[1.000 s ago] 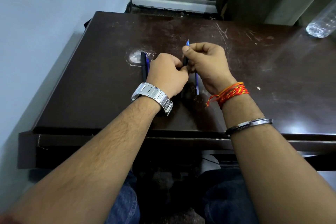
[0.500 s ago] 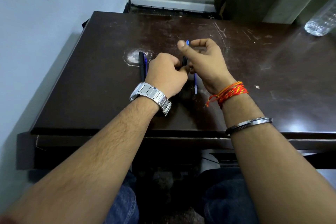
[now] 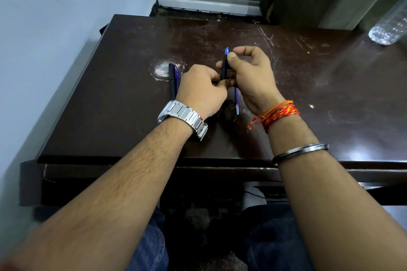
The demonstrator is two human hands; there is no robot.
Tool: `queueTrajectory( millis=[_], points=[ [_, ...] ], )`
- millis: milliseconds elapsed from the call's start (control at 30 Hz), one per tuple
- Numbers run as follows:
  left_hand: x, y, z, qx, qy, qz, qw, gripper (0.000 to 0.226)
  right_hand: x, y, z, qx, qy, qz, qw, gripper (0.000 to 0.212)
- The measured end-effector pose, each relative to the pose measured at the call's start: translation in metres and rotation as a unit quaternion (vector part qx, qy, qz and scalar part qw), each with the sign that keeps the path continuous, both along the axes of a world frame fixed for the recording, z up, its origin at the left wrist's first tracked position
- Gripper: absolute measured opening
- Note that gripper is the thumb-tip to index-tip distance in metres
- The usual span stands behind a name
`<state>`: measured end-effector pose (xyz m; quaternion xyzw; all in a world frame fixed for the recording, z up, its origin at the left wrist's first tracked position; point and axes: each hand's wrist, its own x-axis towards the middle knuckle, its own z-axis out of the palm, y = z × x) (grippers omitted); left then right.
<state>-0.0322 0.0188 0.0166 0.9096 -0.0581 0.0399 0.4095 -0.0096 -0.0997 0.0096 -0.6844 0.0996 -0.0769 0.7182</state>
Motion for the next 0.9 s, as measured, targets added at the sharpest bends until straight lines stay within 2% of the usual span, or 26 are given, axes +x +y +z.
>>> queueTrajectory(
  millis=[100, 167, 233, 300, 367, 433, 567, 600, 667, 733, 800, 900],
  points=[
    [0.0001, -0.0006, 0.0001, -0.001, 0.002, 0.008, 1.0, 0.023, -0.0008, -0.0006, -0.0038, -0.071, 0.003, -0.002, 0.997, 0.034],
    [0.0, -0.0005, -0.0001, -0.001, 0.007, 0.004, 1.0, 0.023, 0.0007, -0.0009, -0.0055, -0.07, -0.003, 0.0, 0.998, 0.026],
    [-0.0001, 0.0005, 0.0003, -0.003, 0.012, 0.001, 1.0, 0.021, 0.0031, -0.0001, -0.0054, -0.029, -0.002, 0.002, 1.0, 0.016],
    [0.0, 0.001, 0.0006, -0.003, 0.012, 0.003, 1.0, 0.02, 0.004, 0.0011, -0.0057, -0.028, 0.005, -0.002, 1.0, 0.021],
    [-0.0001, 0.0007, 0.0007, -0.001, 0.006, 0.003, 1.0, 0.019, 0.0016, 0.0022, -0.0072, -0.075, 0.011, -0.005, 0.997, 0.032],
    [-0.0005, -0.0001, 0.0006, 0.0, 0.004, -0.002, 1.0, 0.02, 0.0009, 0.0031, -0.0073, -0.076, 0.006, -0.009, 0.997, 0.024],
    [0.0001, 0.0009, -0.0001, -0.009, 0.005, -0.004, 1.0, 0.018, 0.0036, 0.0052, -0.0034, 0.005, 0.016, -0.001, 1.0, 0.004],
    [0.0003, 0.0013, -0.0003, -0.01, 0.006, -0.004, 1.0, 0.018, 0.0038, 0.0053, -0.0041, -0.004, 0.018, 0.0, 1.0, 0.006],
    [0.0007, 0.0015, -0.0007, -0.009, 0.0, -0.002, 1.0, 0.018, 0.0018, 0.0048, -0.0061, -0.06, 0.024, 0.0, 0.998, 0.024],
    [0.0006, 0.001, -0.0011, -0.006, -0.003, -0.002, 1.0, 0.02, 0.0006, 0.0041, -0.0064, -0.085, 0.012, -0.007, 0.996, 0.026],
    [0.0, 0.0002, -0.0012, -0.004, -0.001, -0.004, 1.0, 0.02, 0.0023, 0.0035, -0.0053, -0.056, 0.004, -0.013, 0.998, 0.014],
    [-0.0003, -0.0008, -0.0024, -0.005, 0.004, -0.003, 1.0, 0.018, 0.0035, 0.0031, 0.0004, 0.029, 0.023, 0.001, 0.999, 0.009]
  ],
)
